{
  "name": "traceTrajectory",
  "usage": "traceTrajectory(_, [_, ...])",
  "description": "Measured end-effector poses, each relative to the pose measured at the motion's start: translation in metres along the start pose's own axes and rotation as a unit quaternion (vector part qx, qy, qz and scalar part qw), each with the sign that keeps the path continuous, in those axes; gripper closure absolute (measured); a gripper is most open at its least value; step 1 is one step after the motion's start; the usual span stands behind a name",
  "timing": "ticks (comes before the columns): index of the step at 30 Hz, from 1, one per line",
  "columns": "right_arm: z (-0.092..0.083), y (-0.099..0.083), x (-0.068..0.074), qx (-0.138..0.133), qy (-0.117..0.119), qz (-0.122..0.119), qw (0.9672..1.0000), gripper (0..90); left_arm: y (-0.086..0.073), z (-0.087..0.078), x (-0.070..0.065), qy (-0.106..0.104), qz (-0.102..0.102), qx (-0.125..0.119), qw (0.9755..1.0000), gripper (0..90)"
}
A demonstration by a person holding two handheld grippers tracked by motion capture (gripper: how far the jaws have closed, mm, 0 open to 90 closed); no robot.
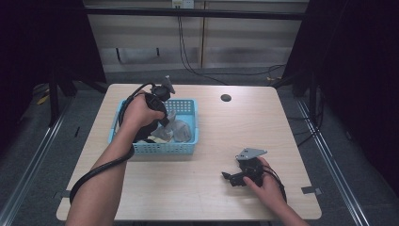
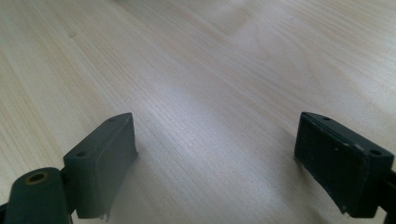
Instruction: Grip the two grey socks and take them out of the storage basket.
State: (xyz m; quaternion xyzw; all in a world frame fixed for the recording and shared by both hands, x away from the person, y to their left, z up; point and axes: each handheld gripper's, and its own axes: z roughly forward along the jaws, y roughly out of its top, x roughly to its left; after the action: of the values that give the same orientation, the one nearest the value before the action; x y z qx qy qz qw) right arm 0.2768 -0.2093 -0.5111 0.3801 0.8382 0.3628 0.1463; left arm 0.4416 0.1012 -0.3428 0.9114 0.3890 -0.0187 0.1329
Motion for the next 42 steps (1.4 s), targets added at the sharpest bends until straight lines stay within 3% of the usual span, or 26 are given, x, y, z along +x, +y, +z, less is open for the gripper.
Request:
traceTrajectory(4, [0.0, 0.0, 0.0, 0.0, 0.0, 0.0, 1.0, 12.1, -0.002, -0.004, -0.003, -0.008, 0.001, 0.002, 1.0, 86.1])
traceTrajectory(15, [0.0, 0.0, 0.0, -0.001, 0.0, 0.0, 1.0, 12.1, -0.008, -0.011, -0.022, -0.019, 0.035, -0.001, 0.9992, 86.1])
traceTrajectory(24, [0.0, 0.0, 0.0, -0.001, 0.0, 0.0, 1.0, 12.1, -0.015, -0.026, -0.045, -0.027, 0.077, -0.007, 0.9966, 86.1])
traceTrajectory(30, [0.0, 0.0, 0.0, -0.001, 0.0, 0.0, 1.0, 12.1, -0.024, -0.028, -0.068, -0.041, 0.112, -0.011, 0.9928, 86.1])
traceTrajectory(35, [0.0, 0.0, 0.0, -0.002, 0.0, -0.001, 1.0, 12.1, -0.034, -0.016, -0.089, -0.062, 0.134, -0.011, 0.989, 86.1])
traceTrajectory(36, [0.0, 0.0, 0.0, -0.001, 0.0, -0.001, 1.0, 12.1, -0.037, -0.01, -0.096, -0.068, 0.145, -0.008, 0.9871, 86.1])
traceTrajectory(41, [0.0, 0.0, 0.0, -0.001, 0.0, 0.0, 1.0, 12.1, -0.042, 0.002, -0.109, -0.076, 0.158, -0.003, 0.9845, 86.1])
traceTrajectory(42, [0.0, 0.0, 0.0, -0.001, 0.0, -0.001, 1.0, 12.1, -0.044, 0.007, -0.114, -0.08, 0.168, -0.003, 0.9825, 86.1])
